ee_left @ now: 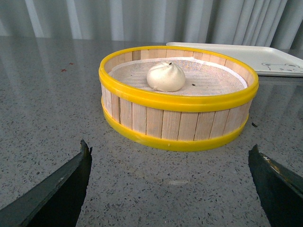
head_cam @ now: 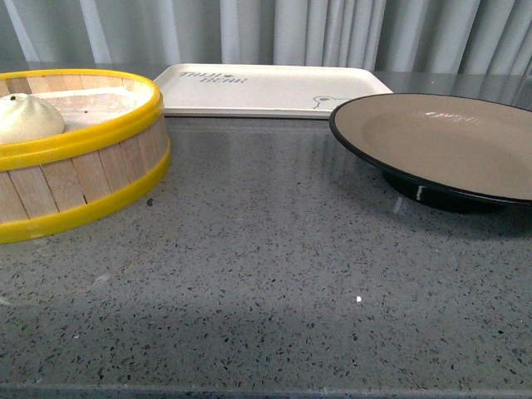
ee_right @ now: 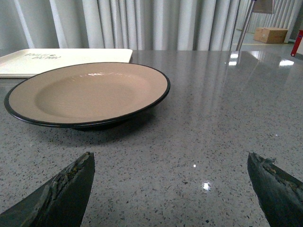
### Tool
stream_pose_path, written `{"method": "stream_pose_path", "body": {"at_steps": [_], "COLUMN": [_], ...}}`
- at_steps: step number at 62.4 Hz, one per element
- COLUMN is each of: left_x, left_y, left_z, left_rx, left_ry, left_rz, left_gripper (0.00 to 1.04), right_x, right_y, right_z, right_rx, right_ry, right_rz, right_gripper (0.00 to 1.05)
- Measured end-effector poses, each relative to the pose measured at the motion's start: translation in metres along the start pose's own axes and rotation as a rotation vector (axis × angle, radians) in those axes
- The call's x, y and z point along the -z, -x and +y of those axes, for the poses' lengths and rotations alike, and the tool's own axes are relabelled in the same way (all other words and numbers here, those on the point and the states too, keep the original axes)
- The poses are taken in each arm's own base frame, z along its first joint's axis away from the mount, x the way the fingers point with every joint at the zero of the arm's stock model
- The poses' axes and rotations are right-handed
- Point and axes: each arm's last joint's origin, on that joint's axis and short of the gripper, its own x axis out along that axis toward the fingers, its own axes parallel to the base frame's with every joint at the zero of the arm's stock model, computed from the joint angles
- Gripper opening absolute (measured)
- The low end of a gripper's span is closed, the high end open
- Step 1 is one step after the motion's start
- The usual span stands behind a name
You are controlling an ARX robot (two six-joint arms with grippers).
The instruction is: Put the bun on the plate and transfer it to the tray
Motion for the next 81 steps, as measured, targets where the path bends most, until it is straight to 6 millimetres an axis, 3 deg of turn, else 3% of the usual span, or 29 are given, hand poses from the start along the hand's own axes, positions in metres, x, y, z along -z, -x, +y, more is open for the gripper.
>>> {"method": "stream_pose_path", "body": {"at_steps": [55,60,64,67,81], "left_x": [0.000,0.001,-0.003,-0.008,-0.057], "left_y": [0.000,-0.001,-0.004,-0.009,-0.037], "left_z": [0.000,0.000,0.000,0.000,0.008], "left_rx": [0.000,0.074,0.094,0.082,0.061], "left_ry": [0.000,0.070,0.143,0.164,0.203], "left_rz": [0.000,0.202,0.413,0.471,0.347], "left_gripper": [0.98,0.98,0.98,0.98,0.98], "right_x": [0.000,0.000,0.000,0.000,0.000], "right_y": [0.000,0.000,0.000,0.000,0.000], "right_z": [0.000,0.000,0.000,0.000,0.000], "right_rx": [0.000,0.000,-0.003,-0.002,-0.001], "right_ry": [0.000,0.000,0.000,0.000,0.000], "right_rz": [0.000,0.000,0.000,0.000,0.000], "right_gripper": [0.96,0.96,0.96,0.96,0.96]}}
